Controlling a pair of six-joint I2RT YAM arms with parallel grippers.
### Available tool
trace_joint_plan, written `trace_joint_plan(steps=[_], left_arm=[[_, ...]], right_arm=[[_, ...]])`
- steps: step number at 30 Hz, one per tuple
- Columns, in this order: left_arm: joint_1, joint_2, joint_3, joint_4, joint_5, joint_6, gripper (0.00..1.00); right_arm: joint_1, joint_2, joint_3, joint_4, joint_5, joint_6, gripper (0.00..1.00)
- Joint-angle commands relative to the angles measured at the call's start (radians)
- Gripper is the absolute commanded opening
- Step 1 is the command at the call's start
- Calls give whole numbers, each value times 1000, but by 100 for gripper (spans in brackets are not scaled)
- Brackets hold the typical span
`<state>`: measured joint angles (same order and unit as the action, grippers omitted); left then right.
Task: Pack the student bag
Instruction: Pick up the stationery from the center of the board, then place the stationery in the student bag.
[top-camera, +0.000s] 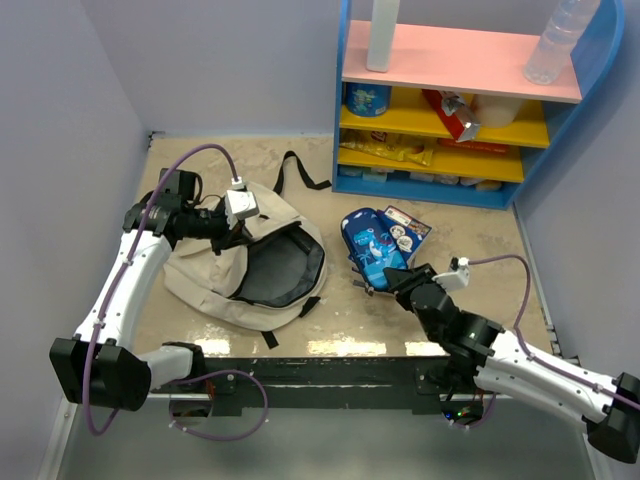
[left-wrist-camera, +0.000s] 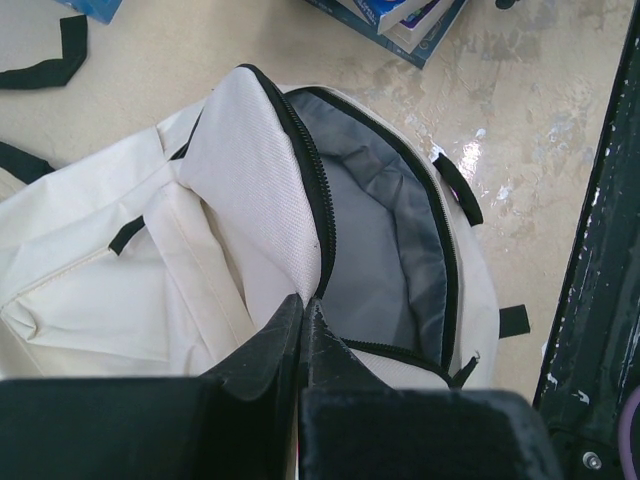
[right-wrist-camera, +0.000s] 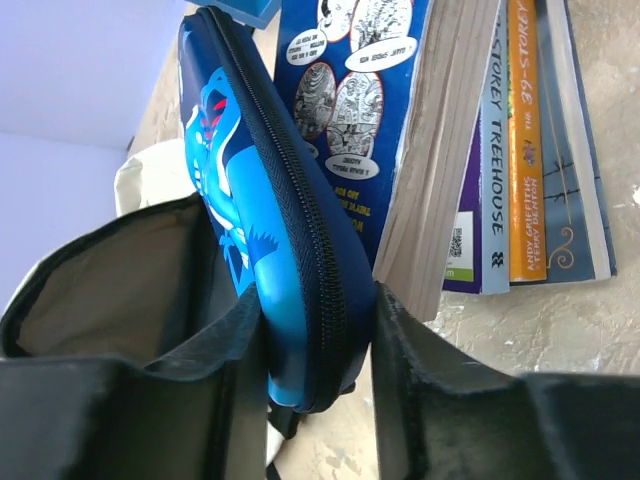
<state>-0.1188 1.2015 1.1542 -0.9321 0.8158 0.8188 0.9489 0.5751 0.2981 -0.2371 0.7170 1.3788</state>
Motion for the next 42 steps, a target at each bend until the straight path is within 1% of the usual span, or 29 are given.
trace_joint_plan(steps=[1, 2, 5, 7, 8, 9, 10, 11, 12, 13, 15, 17, 19, 24, 26, 29, 30, 31, 32, 33, 34, 37, 38, 42], left_arm=[[5, -13, 50, 19, 57, -3, 0], [7, -13, 50, 18, 57, -3, 0], [7, -14, 48, 21, 56, -3, 0], [7, -14, 52, 27, 56, -10, 0], [5, -13, 53, 33, 57, -15, 0], [7, -13, 55, 38, 57, -23, 0], [5, -13, 58, 42, 57, -29, 0], [7, -13, 59, 55, 57, -33, 0], [5, -11, 62, 58, 56, -41, 0], [5, -10, 65, 64, 52, -47, 0], [5, -5, 71, 75, 45, -61, 0], [5, -3, 81, 91, 40, -72, 0], [7, -6, 91, 107, 34, -98, 0], [7, -29, 128, 138, 69, -133, 0], [7, -37, 137, 127, 89, -133, 0], [7, -46, 150, 81, 135, -93, 0], [5, -49, 148, 60, 152, -45, 0], [5, -51, 147, -3, 167, -5, 0], [5, -51, 145, -25, 190, 29, 0], [4, -49, 142, -45, 194, 69, 0], [5, -43, 141, -91, 197, 95, 0], [5, -20, 141, -178, 210, 183, 0], [5, -16, 142, -194, 213, 200, 0], [5, -10, 137, -244, 214, 290, 0]], right_arm=[[-6, -30, -22, -30, 65, 39, 21], [-6, -40, -19, -37, 70, 31, 10], [-6, -67, 2, -42, 73, -23, 1], [-6, -69, 24, 16, 53, -119, 0], [-6, -60, 33, 51, 9, -163, 0], [-6, -48, 42, 105, -32, -270, 0], [-6, -6, 50, 202, -69, -314, 0], [-6, 17, 62, 232, -108, -351, 0], [-6, 43, 90, 277, -199, -427, 0], [-6, 70, 104, 335, -240, -455, 0], [-6, 126, 128, 375, -344, -506, 0], [-6, 156, 134, 412, -389, -521, 0], [-4, 180, 142, 412, -415, -515, 0], [-6, 297, 193, 363, -410, -466, 0], [-4, 336, 217, 358, -415, -448, 0], [-6, 442, 304, 340, -398, -431, 0], [-6, 471, 324, 344, -392, -428, 0], [-6, 535, 344, 355, -387, -426, 0], [-6, 566, 390, 367, -383, -432, 0], [-6, 598, 413, 392, -377, -437, 0], [-6, 670, 436, 409, -369, -442, 0], [-6, 774, 515, 496, -318, -442, 0], [-6, 854, 560, 518, -306, -434, 0], [-6, 1041, 677, 565, -234, -362, 0]])
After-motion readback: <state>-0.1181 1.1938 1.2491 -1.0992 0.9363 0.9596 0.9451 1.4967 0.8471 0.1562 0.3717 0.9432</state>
